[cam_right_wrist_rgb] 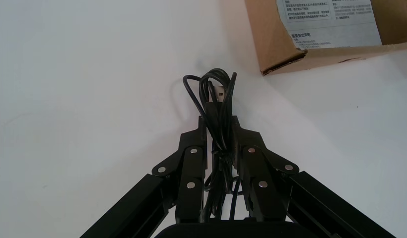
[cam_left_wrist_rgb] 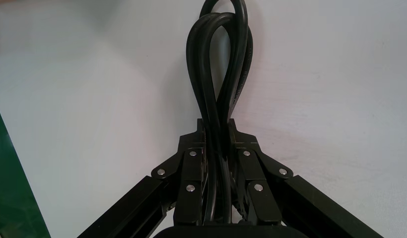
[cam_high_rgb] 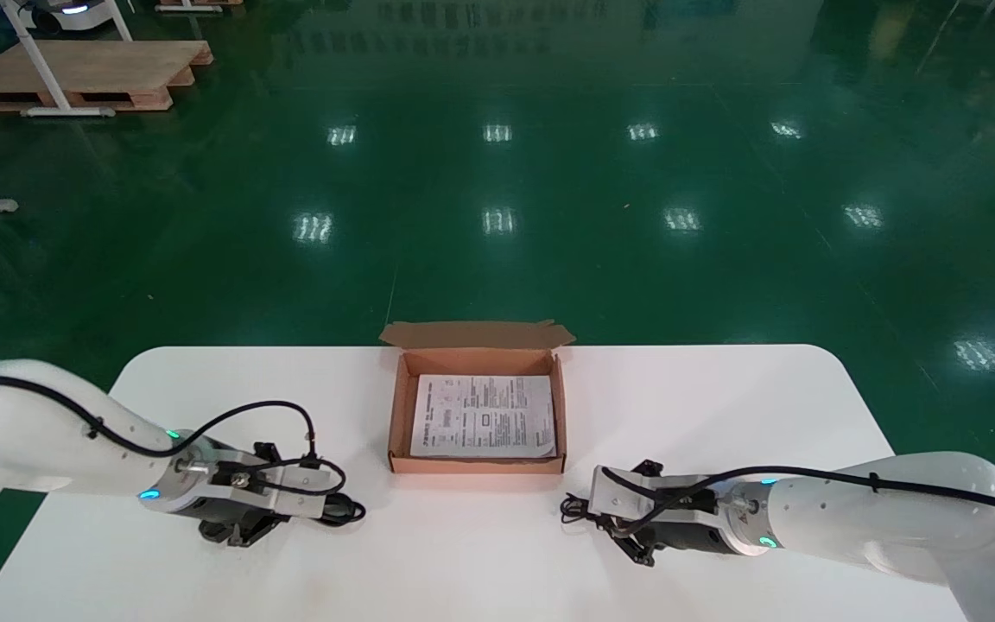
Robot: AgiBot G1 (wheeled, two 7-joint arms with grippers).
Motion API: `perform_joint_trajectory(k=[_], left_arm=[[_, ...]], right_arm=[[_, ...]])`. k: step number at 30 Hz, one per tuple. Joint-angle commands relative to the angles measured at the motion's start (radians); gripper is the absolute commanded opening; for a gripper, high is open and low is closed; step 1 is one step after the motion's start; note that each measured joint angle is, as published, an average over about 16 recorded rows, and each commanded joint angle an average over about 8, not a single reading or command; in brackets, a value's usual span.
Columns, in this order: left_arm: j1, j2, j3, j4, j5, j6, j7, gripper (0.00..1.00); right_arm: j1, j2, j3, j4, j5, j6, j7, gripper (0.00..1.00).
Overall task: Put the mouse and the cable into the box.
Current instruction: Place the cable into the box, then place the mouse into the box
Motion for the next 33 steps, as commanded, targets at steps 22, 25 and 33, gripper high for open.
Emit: perform_joint_trajectory(k=[22, 25, 33], left_arm=[[-0.119, 0.123, -0.128, 0.048, -0.240, -0.157, 0.333, 0.00], [-0.127, 0.180, -0.152, 0.107, -0.284, -0.207, 0.359, 0.00], [-0.131, 0.199, -0.163, 0.131, -0.303, -0.229, 0.366, 0.00]], right_arm=[[0.343, 0.091, 0.104, -0.126, 0.036, 0.274, -0.012, 0.00], [0.375, 0.087, 0.114, -0.146, 0.047, 0.285, -0.030, 0.00], [0.381, 0.086, 0.116, -0.159, 0.052, 0.284, -0.036, 0.00]])
